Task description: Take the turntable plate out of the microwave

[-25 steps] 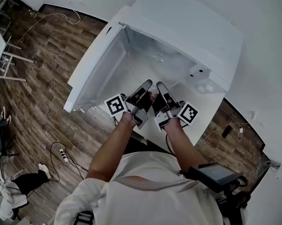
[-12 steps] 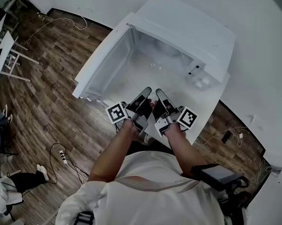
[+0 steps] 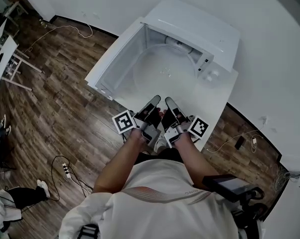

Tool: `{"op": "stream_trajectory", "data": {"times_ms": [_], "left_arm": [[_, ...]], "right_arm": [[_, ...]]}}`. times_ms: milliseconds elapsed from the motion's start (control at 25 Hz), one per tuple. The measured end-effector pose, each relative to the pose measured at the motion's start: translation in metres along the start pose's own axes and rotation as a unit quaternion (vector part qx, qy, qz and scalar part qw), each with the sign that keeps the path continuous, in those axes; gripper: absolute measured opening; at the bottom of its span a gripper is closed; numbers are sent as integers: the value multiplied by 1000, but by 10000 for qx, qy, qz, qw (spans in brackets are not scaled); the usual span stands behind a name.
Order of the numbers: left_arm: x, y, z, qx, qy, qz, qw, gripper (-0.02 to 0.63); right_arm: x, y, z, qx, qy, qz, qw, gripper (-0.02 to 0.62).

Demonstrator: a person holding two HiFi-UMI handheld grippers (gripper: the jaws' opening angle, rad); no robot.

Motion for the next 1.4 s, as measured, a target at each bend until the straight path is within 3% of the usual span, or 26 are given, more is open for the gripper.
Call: {"op": "stream_trajectory", "data": {"times_ms": [360, 640, 880, 1400], "left_arm": [[-47, -48, -35, 94, 186, -288, 9994, 51], [-58, -81, -101, 204, 241, -408, 9987, 51], [-60, -105, -94, 267, 286, -352, 9986, 51], [-61, -123, -94, 336, 144, -386, 9986, 51]], "right_arm": [[-53, 31, -49, -270, -175, 146, 9994, 38], [-125, 52, -53, -346, -206, 295, 9988, 38], [-123, 73, -61, -204, -162, 323, 9991, 40], [-123, 93, -64, -408, 153, 348, 9984, 40]]}}
Point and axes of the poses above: the fingertips, and each gripper's own axes: x forward along the fingers, y to its left, z out of its top, the point moved 2 cm from there along -x, backward along the fingers, and after that the axes turned 11 degrees about x, right-handed, at the moved point
